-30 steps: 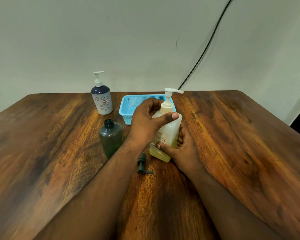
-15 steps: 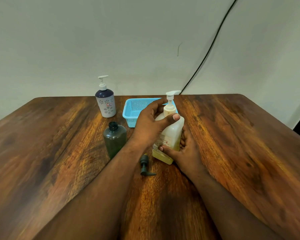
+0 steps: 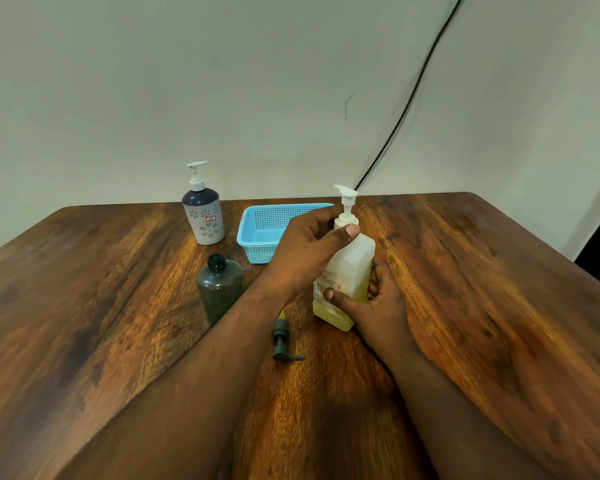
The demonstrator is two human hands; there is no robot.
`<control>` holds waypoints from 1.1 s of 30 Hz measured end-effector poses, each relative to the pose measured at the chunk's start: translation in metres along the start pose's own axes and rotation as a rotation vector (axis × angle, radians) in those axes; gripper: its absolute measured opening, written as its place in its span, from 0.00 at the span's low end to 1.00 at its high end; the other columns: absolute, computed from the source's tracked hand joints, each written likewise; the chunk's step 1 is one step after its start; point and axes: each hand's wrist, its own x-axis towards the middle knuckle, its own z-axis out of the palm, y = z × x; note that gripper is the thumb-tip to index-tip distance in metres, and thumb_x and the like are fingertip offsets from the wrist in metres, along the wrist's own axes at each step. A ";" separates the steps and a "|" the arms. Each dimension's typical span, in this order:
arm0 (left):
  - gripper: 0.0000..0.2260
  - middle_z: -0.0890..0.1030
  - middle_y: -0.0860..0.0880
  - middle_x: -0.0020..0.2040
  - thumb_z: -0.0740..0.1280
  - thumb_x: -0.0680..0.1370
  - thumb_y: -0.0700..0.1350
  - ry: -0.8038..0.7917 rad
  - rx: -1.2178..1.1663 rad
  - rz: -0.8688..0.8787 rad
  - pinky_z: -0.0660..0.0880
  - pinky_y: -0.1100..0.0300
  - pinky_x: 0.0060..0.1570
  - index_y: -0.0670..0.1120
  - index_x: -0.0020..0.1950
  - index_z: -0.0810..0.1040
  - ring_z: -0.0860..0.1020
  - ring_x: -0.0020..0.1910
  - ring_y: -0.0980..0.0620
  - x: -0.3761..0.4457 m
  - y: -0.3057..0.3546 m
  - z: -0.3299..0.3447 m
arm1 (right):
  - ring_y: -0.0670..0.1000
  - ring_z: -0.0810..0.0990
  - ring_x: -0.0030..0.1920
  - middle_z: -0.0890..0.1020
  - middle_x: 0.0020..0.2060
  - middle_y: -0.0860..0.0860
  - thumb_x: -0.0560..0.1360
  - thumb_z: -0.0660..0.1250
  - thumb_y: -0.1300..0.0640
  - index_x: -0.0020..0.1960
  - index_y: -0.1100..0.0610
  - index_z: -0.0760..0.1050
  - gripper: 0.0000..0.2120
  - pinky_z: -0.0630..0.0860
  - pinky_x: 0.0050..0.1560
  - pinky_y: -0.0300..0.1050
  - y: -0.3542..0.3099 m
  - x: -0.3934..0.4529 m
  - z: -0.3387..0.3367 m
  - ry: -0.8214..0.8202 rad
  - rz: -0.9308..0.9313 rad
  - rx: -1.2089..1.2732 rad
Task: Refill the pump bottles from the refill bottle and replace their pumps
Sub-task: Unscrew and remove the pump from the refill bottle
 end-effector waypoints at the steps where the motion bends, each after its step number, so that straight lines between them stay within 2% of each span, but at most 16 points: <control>1: 0.08 0.87 0.49 0.49 0.74 0.75 0.43 0.031 0.022 0.030 0.79 0.61 0.52 0.55 0.50 0.82 0.84 0.50 0.57 0.001 0.001 0.003 | 0.42 0.76 0.60 0.76 0.59 0.37 0.58 0.77 0.37 0.66 0.31 0.62 0.40 0.80 0.55 0.47 0.000 0.001 -0.003 0.008 -0.006 -0.022; 4: 0.15 0.85 0.52 0.49 0.80 0.69 0.44 0.129 0.061 0.050 0.80 0.65 0.48 0.51 0.51 0.80 0.83 0.49 0.57 0.006 0.001 0.013 | 0.43 0.76 0.60 0.76 0.60 0.37 0.59 0.76 0.36 0.65 0.30 0.62 0.39 0.80 0.54 0.47 0.002 0.005 -0.013 0.014 -0.018 -0.047; 6: 0.18 0.84 0.51 0.52 0.80 0.69 0.44 0.068 0.062 0.012 0.80 0.63 0.51 0.50 0.55 0.78 0.82 0.52 0.56 0.009 0.003 0.018 | 0.42 0.78 0.58 0.78 0.58 0.37 0.59 0.77 0.38 0.64 0.29 0.64 0.38 0.80 0.52 0.44 0.002 0.006 -0.019 0.025 -0.018 -0.016; 9: 0.19 0.83 0.49 0.59 0.75 0.75 0.41 -0.075 0.113 -0.013 0.77 0.61 0.59 0.49 0.65 0.77 0.80 0.59 0.55 0.012 0.005 0.022 | 0.43 0.79 0.57 0.79 0.58 0.41 0.59 0.78 0.41 0.66 0.37 0.67 0.38 0.81 0.53 0.44 0.006 0.008 -0.023 0.051 0.013 0.056; 12: 0.18 0.84 0.47 0.58 0.75 0.74 0.37 -0.029 0.127 0.007 0.77 0.56 0.61 0.44 0.64 0.80 0.81 0.58 0.53 0.013 0.005 0.023 | 0.44 0.79 0.57 0.79 0.59 0.43 0.58 0.78 0.41 0.68 0.42 0.67 0.40 0.81 0.53 0.46 0.008 0.007 -0.023 0.051 0.034 0.071; 15: 0.19 0.85 0.47 0.52 0.79 0.69 0.39 0.069 0.087 -0.001 0.80 0.56 0.55 0.44 0.58 0.80 0.83 0.53 0.51 0.012 0.004 0.027 | 0.41 0.78 0.57 0.78 0.59 0.39 0.58 0.77 0.40 0.68 0.39 0.66 0.41 0.79 0.53 0.42 0.009 0.008 -0.022 0.047 0.027 0.047; 17: 0.19 0.85 0.50 0.49 0.81 0.67 0.41 0.121 0.089 0.023 0.81 0.59 0.49 0.46 0.55 0.79 0.83 0.49 0.52 0.013 0.004 0.031 | 0.40 0.77 0.58 0.77 0.60 0.37 0.58 0.77 0.39 0.67 0.38 0.65 0.41 0.78 0.53 0.41 0.010 0.008 -0.021 0.048 0.038 0.047; 19: 0.19 0.85 0.52 0.46 0.81 0.67 0.44 0.171 0.099 0.056 0.80 0.63 0.44 0.50 0.51 0.77 0.83 0.46 0.56 0.013 0.007 0.034 | 0.36 0.76 0.57 0.76 0.57 0.31 0.57 0.77 0.38 0.65 0.33 0.64 0.40 0.76 0.52 0.38 0.009 0.007 -0.021 0.050 0.049 0.040; 21: 0.18 0.84 0.53 0.44 0.81 0.67 0.45 0.209 0.074 0.079 0.79 0.66 0.41 0.54 0.49 0.76 0.83 0.43 0.59 0.015 0.011 0.035 | 0.38 0.76 0.58 0.76 0.58 0.32 0.57 0.77 0.37 0.66 0.31 0.63 0.41 0.78 0.53 0.41 0.009 0.007 -0.021 0.051 0.056 0.038; 24: 0.18 0.84 0.52 0.41 0.80 0.68 0.43 0.252 -0.030 0.112 0.78 0.69 0.38 0.55 0.50 0.76 0.83 0.39 0.61 0.017 0.020 0.033 | 0.43 0.76 0.61 0.76 0.61 0.37 0.57 0.77 0.38 0.67 0.33 0.64 0.41 0.79 0.56 0.49 0.008 0.007 -0.020 0.049 0.056 0.045; 29: 0.20 0.84 0.50 0.50 0.78 0.71 0.42 0.315 -0.089 0.196 0.77 0.71 0.38 0.49 0.59 0.77 0.84 0.46 0.59 0.019 0.038 0.026 | 0.46 0.76 0.62 0.76 0.63 0.41 0.57 0.77 0.38 0.70 0.40 0.64 0.44 0.80 0.57 0.53 0.009 0.007 -0.019 0.052 0.065 0.028; 33: 0.19 0.83 0.48 0.55 0.77 0.72 0.42 0.358 -0.107 0.274 0.82 0.64 0.44 0.51 0.60 0.76 0.83 0.51 0.55 0.020 0.050 0.023 | 0.46 0.76 0.63 0.75 0.64 0.42 0.58 0.76 0.37 0.71 0.42 0.63 0.44 0.80 0.57 0.50 0.009 0.007 -0.018 0.043 0.072 0.004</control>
